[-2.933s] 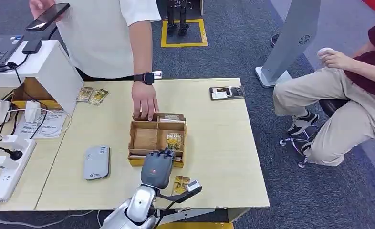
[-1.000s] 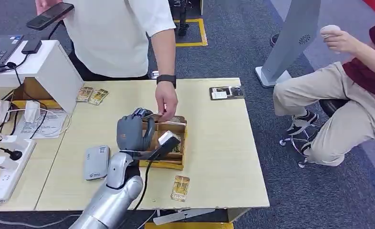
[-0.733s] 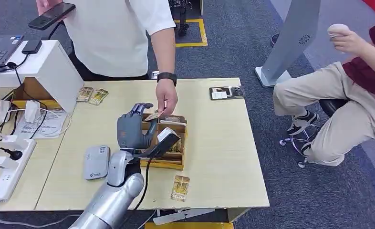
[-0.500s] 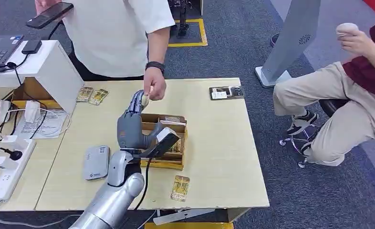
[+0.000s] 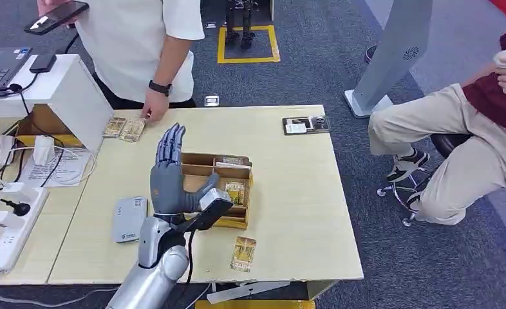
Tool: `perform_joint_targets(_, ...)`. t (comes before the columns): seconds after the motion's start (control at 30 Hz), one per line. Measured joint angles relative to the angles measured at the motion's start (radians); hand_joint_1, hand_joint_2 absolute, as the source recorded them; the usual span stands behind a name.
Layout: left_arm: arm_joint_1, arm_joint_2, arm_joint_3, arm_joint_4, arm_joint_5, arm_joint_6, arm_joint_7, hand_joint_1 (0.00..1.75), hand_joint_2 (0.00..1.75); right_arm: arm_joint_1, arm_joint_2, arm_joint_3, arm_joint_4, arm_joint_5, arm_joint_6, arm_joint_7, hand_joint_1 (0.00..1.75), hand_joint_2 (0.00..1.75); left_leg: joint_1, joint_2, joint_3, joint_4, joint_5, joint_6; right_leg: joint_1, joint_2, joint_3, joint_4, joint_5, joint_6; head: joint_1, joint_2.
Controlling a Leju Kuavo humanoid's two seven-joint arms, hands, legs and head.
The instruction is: Pass the card to the sensor for recognition and then transmit it.
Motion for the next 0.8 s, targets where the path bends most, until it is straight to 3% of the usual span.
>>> perform_joint_targets(0.2, 0.039, 0.005, 0.017, -0.056, 0.010, 0.000, -0.033, 0.00, 1.75, 0.000, -0.001, 0.000, 0.000, -0.006, -0.002, 0.000, 0.00, 0.00, 0.000, 0.000, 0.000, 0.000, 0.000, 0.000, 0.000, 0.000, 0.000, 0.000, 0.000, 0.000, 0.000, 0.000)
perform_joint_targets(0.57, 0.329, -0.013, 0.155, -0.294, -0.006, 0.001, -0.314, 0.00, 1.75, 0.007, -0.001, -0.039, -0.003, -0.051, -0.016, 0.002, 0.00, 0.00, 0.000, 0.001, 0.000, 0.000, -0.002, -0.001, 0.000, 0.001, -0.001, 0.000, -0.002, -0.001, 0.000, 0.000)
perform_joint_targets(0.8, 0.386, -0.022, 0.194, -0.349, -0.008, 0.001, -0.323, 0.00, 1.75, 0.007, -0.001, -0.050, -0.005, -0.051, -0.016, 0.002, 0.00, 0.00, 0.000, 0.001, 0.000, -0.001, -0.002, -0.001, 0.000, 0.001, 0.000, 0.000, -0.002, -0.001, 0.000, 0.000)
